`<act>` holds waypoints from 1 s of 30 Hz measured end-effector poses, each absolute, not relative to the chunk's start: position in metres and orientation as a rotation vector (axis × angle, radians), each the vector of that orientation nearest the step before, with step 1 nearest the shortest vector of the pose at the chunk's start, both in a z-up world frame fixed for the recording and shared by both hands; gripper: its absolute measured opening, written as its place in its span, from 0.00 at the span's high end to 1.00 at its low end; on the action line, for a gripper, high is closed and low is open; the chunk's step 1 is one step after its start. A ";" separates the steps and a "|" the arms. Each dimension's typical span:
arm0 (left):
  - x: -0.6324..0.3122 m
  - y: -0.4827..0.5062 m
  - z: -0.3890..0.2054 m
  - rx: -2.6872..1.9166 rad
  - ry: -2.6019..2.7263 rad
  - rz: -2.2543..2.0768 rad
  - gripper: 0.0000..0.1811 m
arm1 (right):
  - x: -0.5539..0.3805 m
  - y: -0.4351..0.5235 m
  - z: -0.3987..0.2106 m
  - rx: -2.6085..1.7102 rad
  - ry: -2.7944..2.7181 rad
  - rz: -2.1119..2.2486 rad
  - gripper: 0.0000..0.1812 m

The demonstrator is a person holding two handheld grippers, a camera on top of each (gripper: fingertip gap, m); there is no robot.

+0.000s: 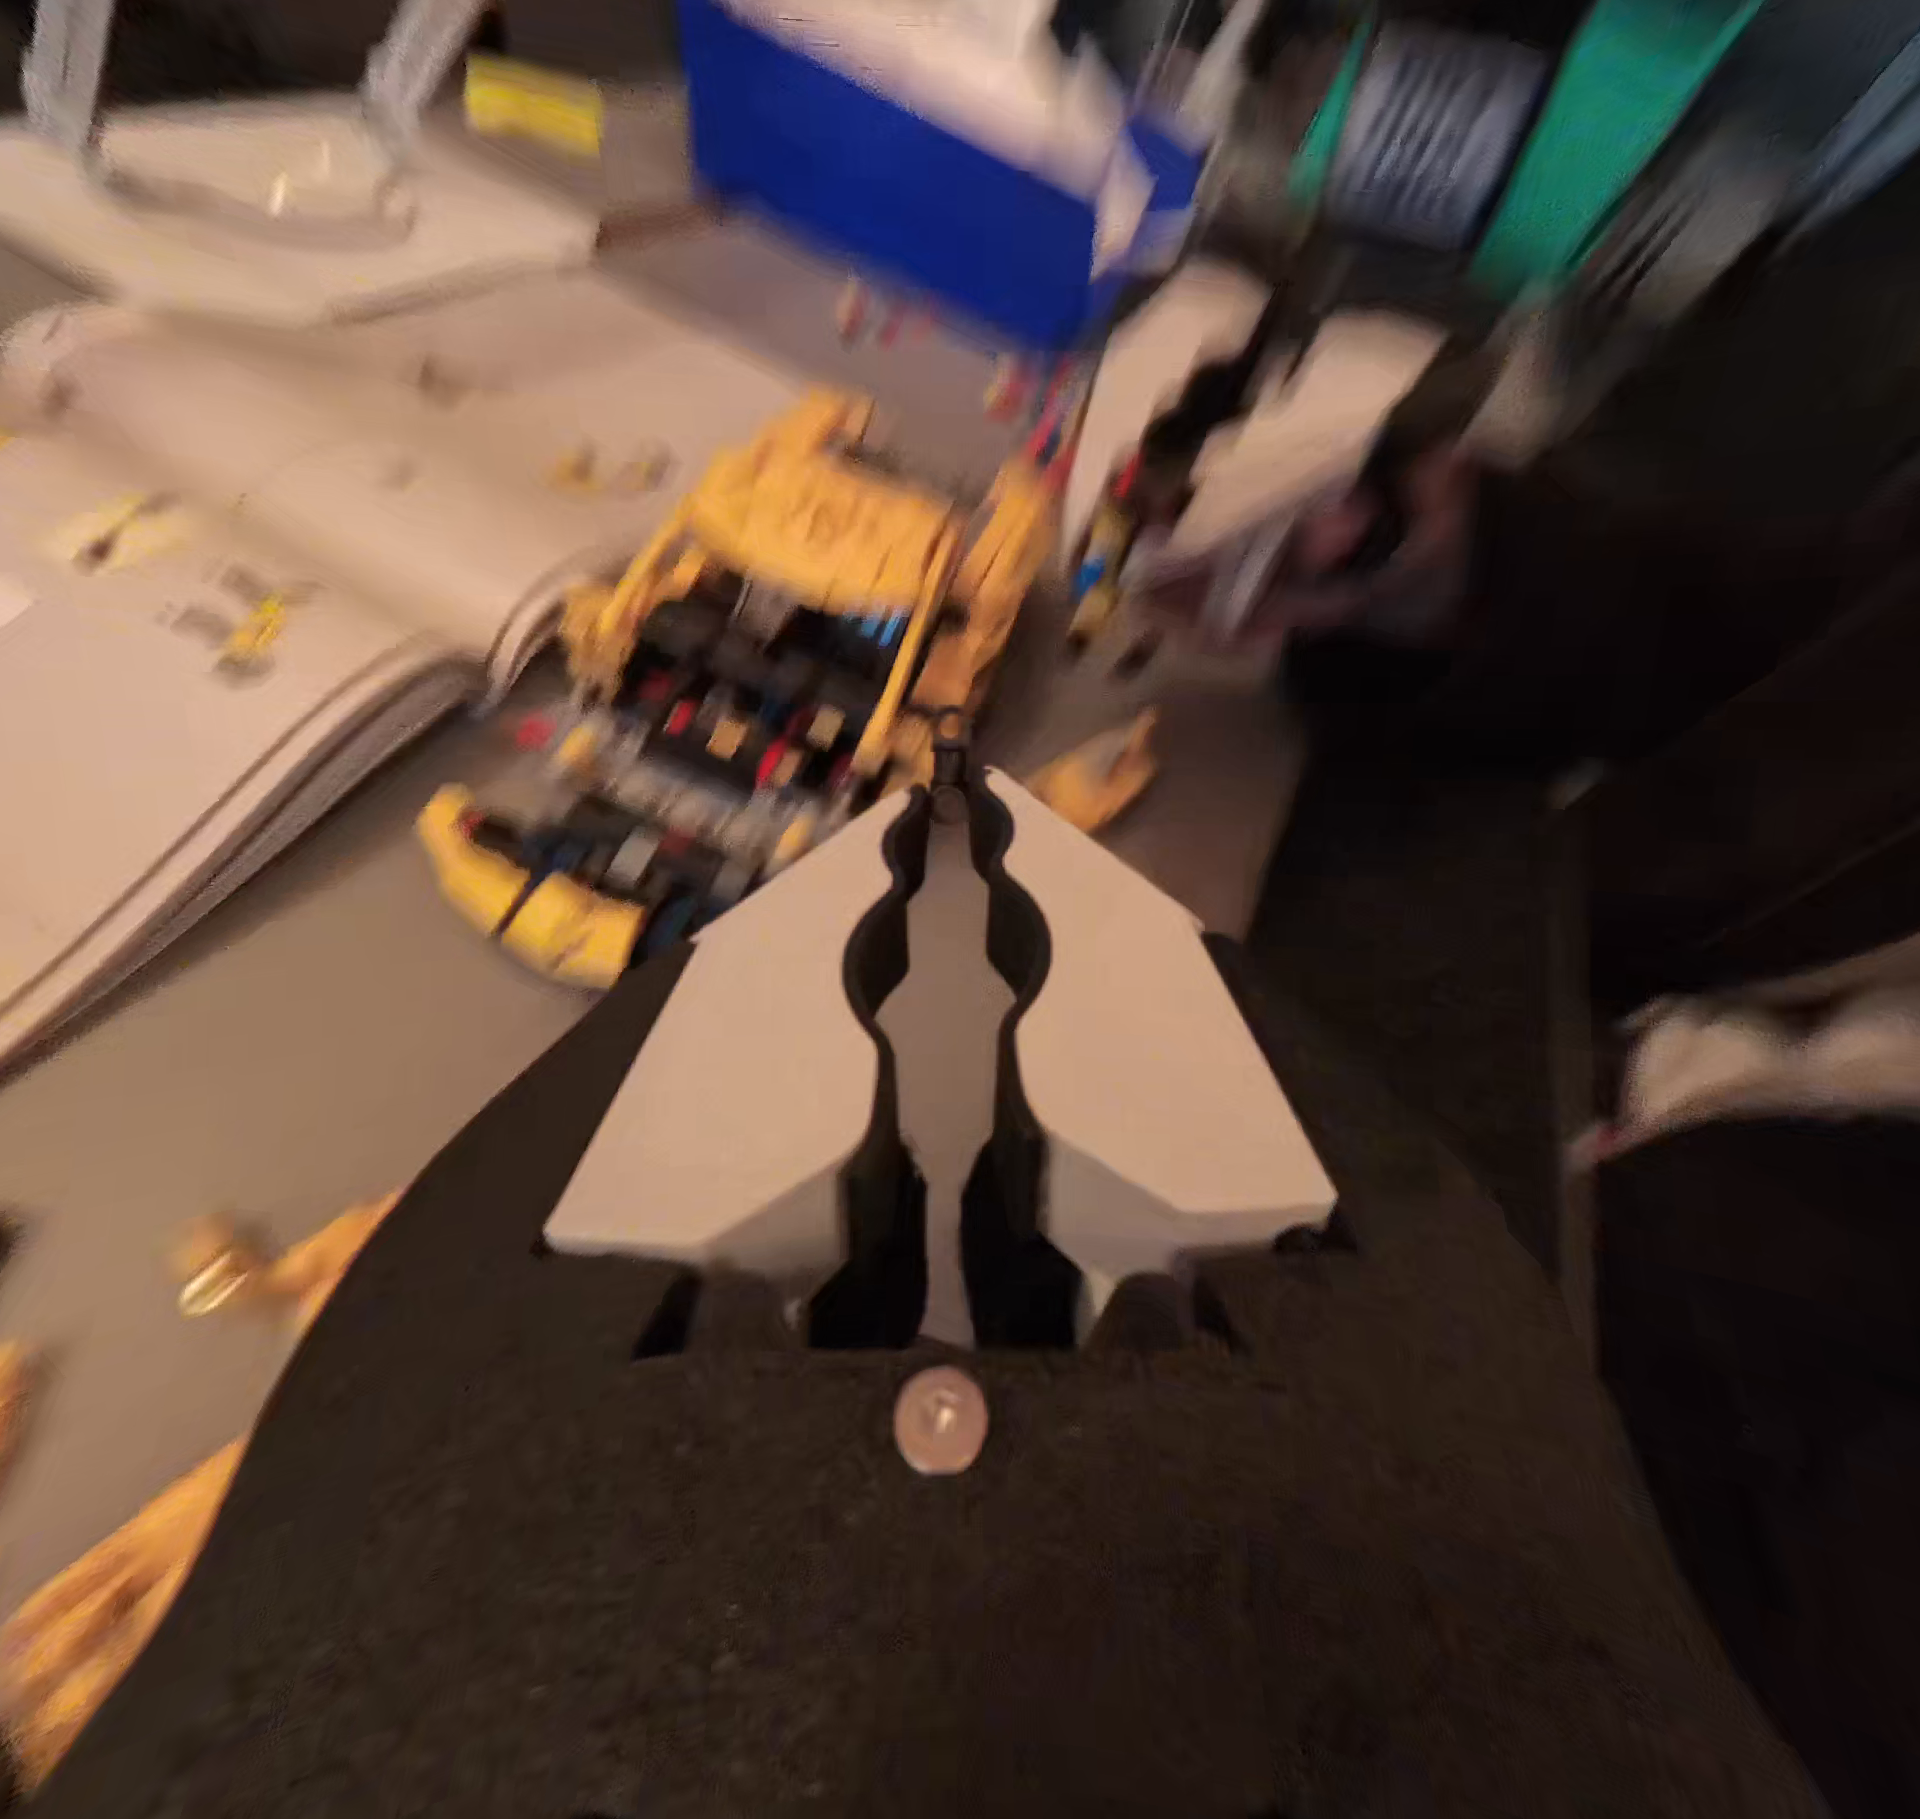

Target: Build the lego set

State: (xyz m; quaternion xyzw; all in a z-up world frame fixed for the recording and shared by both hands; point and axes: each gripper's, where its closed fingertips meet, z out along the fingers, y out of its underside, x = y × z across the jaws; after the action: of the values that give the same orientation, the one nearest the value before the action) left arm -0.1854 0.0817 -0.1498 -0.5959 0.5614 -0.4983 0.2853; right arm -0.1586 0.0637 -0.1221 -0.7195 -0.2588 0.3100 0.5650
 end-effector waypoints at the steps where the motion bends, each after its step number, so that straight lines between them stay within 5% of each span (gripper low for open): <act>1: -0.194 0.088 -0.174 -1.644 1.632 -1.098 0.96 | -0.158 0.064 -0.123 -1.698 -0.616 0.714 0.97; 4: -0.224 0.126 -0.214 -1.641 1.763 -0.421 0.96 | -0.158 0.065 -0.129 -1.723 -0.638 0.667 0.97; 8: -0.241 0.137 -0.229 -1.538 1.812 -0.056 0.96 | -0.160 0.066 -0.134 -1.741 -0.661 0.629 0.97; 30: -0.232 0.112 -0.222 -1.826 1.644 -0.513 0.86 | -0.154 0.066 -0.132 -1.748 -0.631 0.640 0.97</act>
State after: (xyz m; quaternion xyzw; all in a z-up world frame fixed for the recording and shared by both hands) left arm -0.2324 0.1117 -0.2218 -0.6915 0.6226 -0.1944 0.3105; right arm -0.1545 0.0664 -0.1316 -0.7400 -0.2672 0.2710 0.5546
